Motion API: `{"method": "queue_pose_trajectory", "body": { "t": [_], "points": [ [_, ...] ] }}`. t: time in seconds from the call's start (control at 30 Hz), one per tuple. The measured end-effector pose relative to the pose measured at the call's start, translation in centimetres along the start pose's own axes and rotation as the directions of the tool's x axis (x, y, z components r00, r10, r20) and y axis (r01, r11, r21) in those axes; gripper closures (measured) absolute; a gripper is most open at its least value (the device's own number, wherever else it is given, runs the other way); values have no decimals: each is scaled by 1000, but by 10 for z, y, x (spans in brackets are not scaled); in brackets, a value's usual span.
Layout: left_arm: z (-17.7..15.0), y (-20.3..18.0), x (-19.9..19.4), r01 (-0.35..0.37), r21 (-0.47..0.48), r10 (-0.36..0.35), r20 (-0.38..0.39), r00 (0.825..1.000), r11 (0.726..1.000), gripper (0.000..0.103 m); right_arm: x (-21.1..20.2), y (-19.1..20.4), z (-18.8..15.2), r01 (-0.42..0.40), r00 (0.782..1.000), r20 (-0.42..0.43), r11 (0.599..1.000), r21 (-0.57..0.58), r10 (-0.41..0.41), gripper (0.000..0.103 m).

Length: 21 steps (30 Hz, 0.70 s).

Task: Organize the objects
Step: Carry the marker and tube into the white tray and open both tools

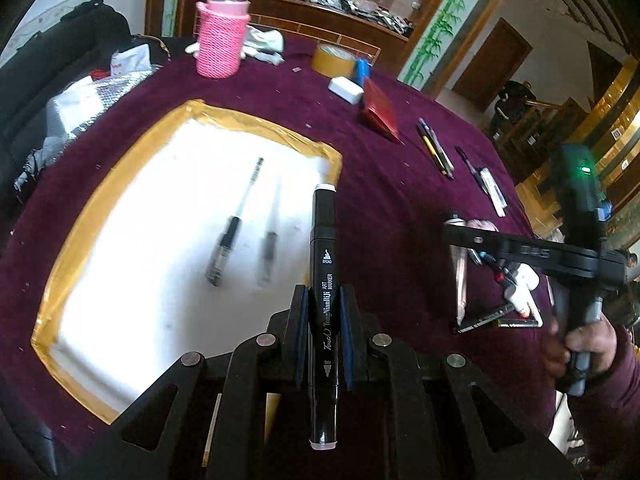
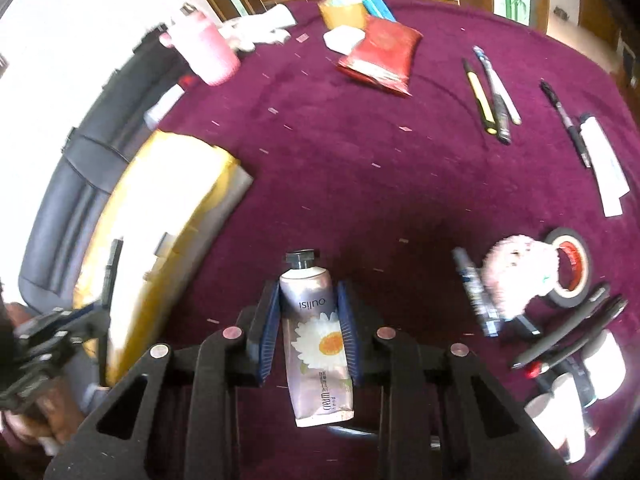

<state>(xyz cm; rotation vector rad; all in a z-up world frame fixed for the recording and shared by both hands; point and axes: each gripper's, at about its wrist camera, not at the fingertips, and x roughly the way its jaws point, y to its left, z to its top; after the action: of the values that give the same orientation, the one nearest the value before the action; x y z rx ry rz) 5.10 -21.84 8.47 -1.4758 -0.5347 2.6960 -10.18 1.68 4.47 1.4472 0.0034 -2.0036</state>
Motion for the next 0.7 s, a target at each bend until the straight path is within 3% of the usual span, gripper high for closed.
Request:
{"method": "queue_pose_trajectory", "body": {
  "t": [0.17,0.33,0.6,0.7],
  "points": [
    [13,26,-6,-23,-13,23,16,1000,1000,91,-8,38,11,-129,991,37,991,39,128,77],
    [31,54,1,-45,-4,45,2,999,999,91,0,78,31,-251,968,47,964,93,247,77],
    [69,85,47,-32,17,32,-59,998,999,91,82,124,70,-308,948,15,905,293,318,77],
    [78,101,65,-21,-6,20,-90,996,1000,91,110,140,80,-267,959,-4,909,320,284,77]
  ]
}}
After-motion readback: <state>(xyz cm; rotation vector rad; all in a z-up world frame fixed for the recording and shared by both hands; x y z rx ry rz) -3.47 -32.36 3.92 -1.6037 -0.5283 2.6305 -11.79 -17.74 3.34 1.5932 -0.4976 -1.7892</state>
